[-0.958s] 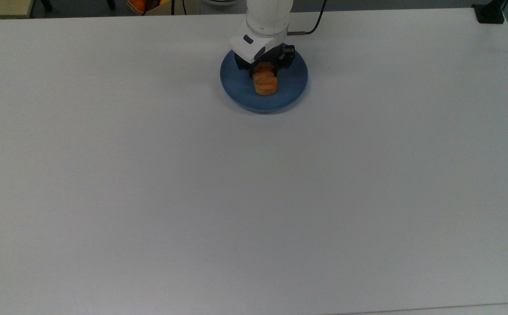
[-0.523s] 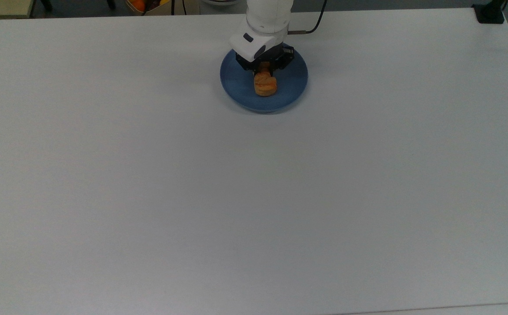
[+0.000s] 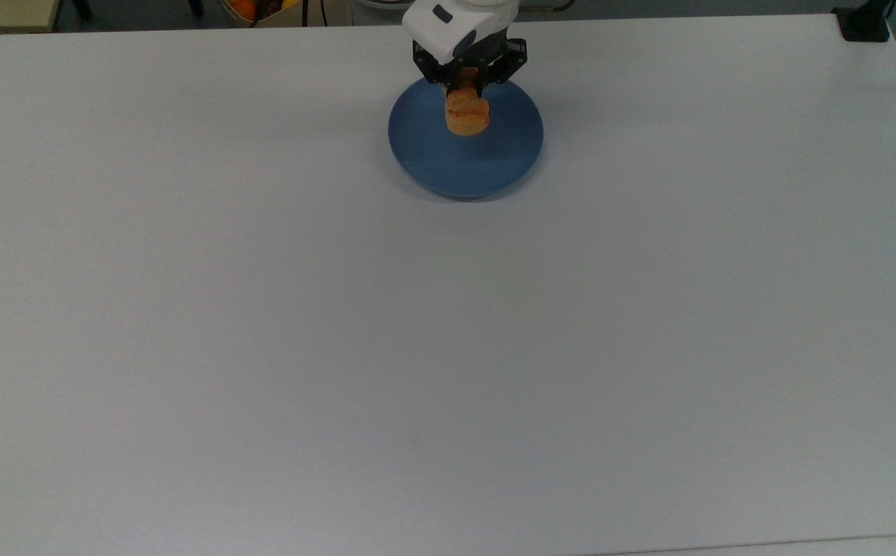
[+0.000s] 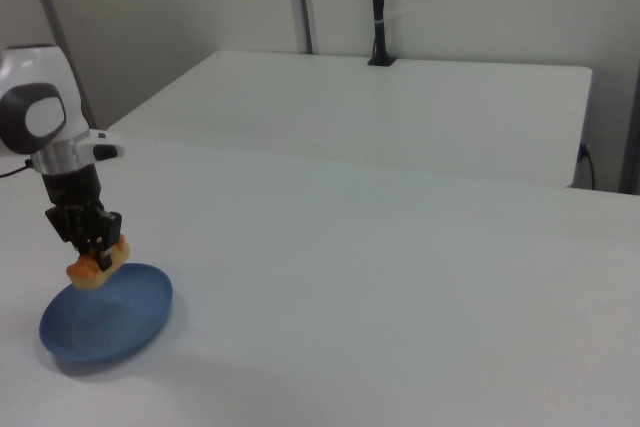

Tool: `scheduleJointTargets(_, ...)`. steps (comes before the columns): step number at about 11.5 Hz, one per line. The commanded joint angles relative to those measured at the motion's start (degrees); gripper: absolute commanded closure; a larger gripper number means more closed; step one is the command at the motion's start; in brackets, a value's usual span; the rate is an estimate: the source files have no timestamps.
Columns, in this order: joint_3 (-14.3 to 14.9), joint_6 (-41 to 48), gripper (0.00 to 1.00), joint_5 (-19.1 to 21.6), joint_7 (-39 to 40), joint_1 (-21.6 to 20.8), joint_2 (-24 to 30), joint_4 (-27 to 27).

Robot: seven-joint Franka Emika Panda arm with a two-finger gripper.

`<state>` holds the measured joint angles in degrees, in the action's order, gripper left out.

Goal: Put the bread on the table
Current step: 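Carry the bread roll away from the plate and lower it onto the table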

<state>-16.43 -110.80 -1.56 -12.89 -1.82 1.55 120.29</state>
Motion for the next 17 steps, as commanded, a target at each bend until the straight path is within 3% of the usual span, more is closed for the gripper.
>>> scheduleJointTargets(1,3.4,4.89,0.65,-1.7,6.17,2.69,1.6,-2.69)
scheduleJointTargets(6,19.04,3.15,0.65,-1.87,23.23,3.31,2.58,-1.99)
scheduleJointTargets(7,20.72,1.66,0.65,-2.22,26.74,4.97,2.58,-0.69)
scheduleJointTargets(11,21.09,-7.12,0.64,-3.54,30.82,11.04,-1.27,2.93)
scheduleJointTargets(17,21.09,-12.42,0.58,-5.21,30.73,12.54,-9.19,2.84)
